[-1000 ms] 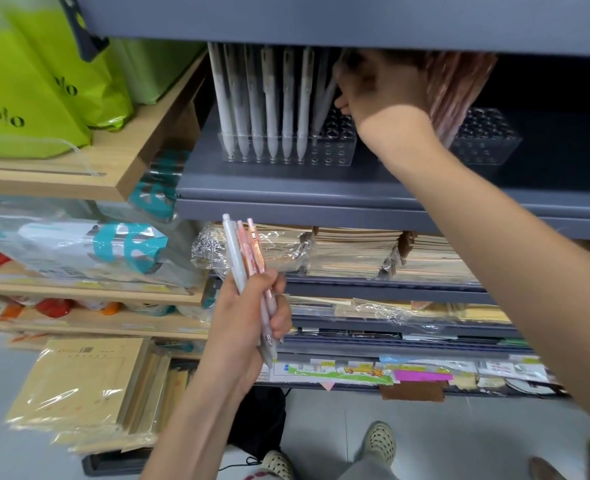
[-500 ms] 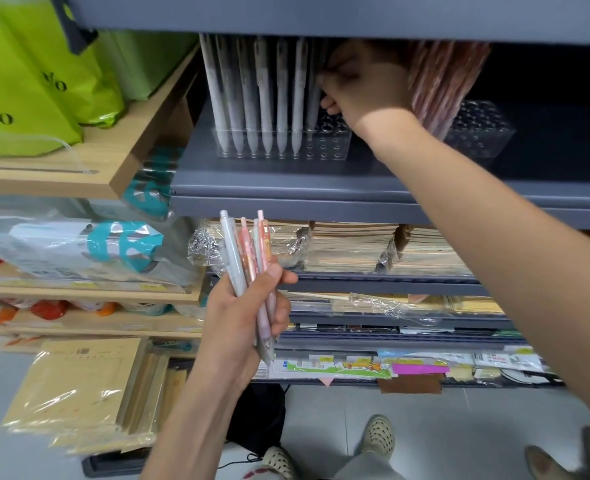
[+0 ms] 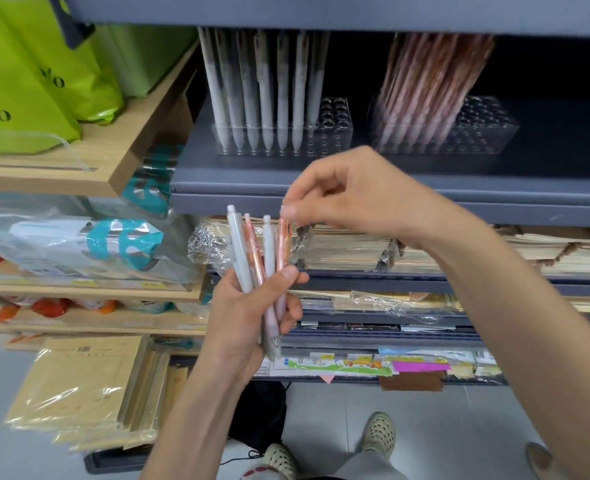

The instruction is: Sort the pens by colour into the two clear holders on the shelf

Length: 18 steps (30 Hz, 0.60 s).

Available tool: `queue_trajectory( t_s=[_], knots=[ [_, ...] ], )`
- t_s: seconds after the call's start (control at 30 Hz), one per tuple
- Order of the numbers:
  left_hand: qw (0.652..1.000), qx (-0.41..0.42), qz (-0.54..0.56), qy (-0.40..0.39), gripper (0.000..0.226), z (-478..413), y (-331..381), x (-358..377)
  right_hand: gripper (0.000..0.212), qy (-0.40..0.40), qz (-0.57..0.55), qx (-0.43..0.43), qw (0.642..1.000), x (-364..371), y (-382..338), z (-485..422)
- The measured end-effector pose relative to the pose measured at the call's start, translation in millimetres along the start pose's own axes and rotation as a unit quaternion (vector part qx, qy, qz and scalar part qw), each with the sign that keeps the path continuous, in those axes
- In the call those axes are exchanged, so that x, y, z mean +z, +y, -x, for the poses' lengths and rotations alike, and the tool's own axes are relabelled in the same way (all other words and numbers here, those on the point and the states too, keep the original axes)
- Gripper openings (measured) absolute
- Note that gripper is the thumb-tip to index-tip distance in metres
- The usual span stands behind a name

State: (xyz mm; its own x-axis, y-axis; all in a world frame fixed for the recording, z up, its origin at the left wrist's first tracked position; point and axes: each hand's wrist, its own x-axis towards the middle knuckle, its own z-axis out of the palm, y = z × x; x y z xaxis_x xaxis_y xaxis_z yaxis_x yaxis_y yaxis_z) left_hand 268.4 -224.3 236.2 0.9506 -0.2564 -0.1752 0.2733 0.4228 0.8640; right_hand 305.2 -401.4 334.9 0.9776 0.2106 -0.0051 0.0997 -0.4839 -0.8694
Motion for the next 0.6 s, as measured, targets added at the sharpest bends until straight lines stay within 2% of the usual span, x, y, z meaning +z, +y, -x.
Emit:
queue_trajectory(
  t_s=[0.2, 0.3, 0.37, 0.47, 0.53, 0.6],
  knots=[
    [1.0, -0.011, -0.008, -0.012, 0.018, 0, -2, 6, 0.022, -0.006, -0.053, 0.033, 0.998, 7, 10, 7],
    [1.0, -0.008, -0.012, -0.026, 0.011, 0, -6, 8, 0.022, -0.013, -0.076, 0.032, 0.996, 9, 17, 13],
    [0.999, -0.006, -0.006, -0.031, 0.015, -1, -8, 11, 0.02, 0.016, -0.095, 0.025, 0.995, 6, 21, 17],
    [0.999, -0.007, -0.005, -0.036, 0.023, -3, -8, 17, 0.018, 0.104, -0.148, 0.01, 0.983, -6, 28, 26],
    [0.999, -0.005, -0.01, -0.047, 0.011, -5, -10, 23, 0.019, 0.153, -0.187, -0.005, 0.97, -13, 32, 32],
    [0.998, 0.003, -0.01, -0.061, 0.003, -8, -13, 30, 0.021, 0.164, -0.216, -0.006, 0.962, -14, 35, 38]
  ],
)
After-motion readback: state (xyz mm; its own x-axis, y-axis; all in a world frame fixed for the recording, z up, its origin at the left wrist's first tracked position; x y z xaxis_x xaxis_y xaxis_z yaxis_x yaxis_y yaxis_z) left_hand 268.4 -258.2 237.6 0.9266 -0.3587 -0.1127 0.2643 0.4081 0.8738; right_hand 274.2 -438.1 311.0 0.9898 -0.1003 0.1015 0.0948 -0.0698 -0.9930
